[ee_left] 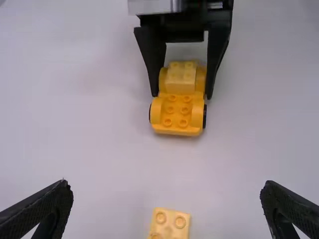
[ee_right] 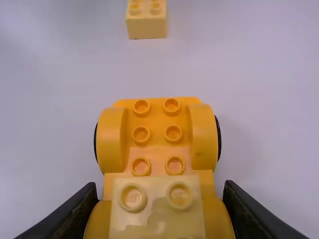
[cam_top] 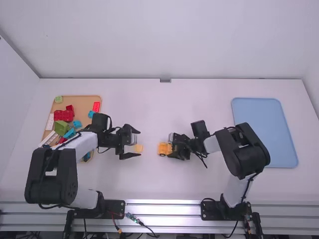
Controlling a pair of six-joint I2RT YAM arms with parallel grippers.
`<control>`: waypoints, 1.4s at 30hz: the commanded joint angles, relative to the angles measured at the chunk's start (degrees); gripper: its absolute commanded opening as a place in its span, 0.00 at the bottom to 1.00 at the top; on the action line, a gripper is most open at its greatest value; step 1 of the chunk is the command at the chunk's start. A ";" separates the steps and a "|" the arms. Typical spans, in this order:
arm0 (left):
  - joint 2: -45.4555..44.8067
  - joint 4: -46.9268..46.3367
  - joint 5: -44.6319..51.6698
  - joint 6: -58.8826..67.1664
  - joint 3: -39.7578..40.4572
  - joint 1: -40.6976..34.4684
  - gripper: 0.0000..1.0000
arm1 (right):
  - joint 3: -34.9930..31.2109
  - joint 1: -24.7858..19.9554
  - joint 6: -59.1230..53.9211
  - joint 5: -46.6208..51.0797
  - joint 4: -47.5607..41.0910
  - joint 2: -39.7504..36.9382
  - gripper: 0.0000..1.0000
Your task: Assemble lego blocks to make yellow taxi
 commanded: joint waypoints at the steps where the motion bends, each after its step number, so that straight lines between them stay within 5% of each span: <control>1: 2.58 1.14 1.22 -0.44 -0.33 -1.25 0.99 | 0.90 -0.79 -3.32 0.42 -3.37 0.20 0.43; 5: 4.98 3.37 1.07 -0.60 -0.33 -1.75 0.99 | 1.62 -0.57 -5.25 0.15 -5.01 0.20 0.46; 10: 7.91 5.64 -4.64 -0.95 -0.33 -1.68 0.99 | 1.75 0.74 -5.16 0.90 -4.83 0.20 0.90; 11: 8.39 5.95 -5.14 -0.86 -0.33 -1.64 0.98 | 1.84 0.72 -4.87 0.81 -4.87 0.20 0.93; 14: 10.93 7.34 -6.06 -0.64 -0.13 -1.66 0.82 | 1.81 0.59 -4.11 0.74 -4.35 0.20 0.96; 27: 16.90 10.12 -8.99 -0.99 1.14 -1.64 0.75 | 1.77 -1.51 -2.10 0.68 -4.74 0.20 1.00; 32: 17.46 10.32 -8.99 -0.79 1.14 -1.66 0.56 | 1.77 -2.64 -1.95 0.63 -4.83 0.20 1.00; 42: 17.46 10.56 -8.83 -0.81 1.18 -1.64 0.40 | 1.79 -2.71 -1.92 0.44 -5.05 0.20 1.00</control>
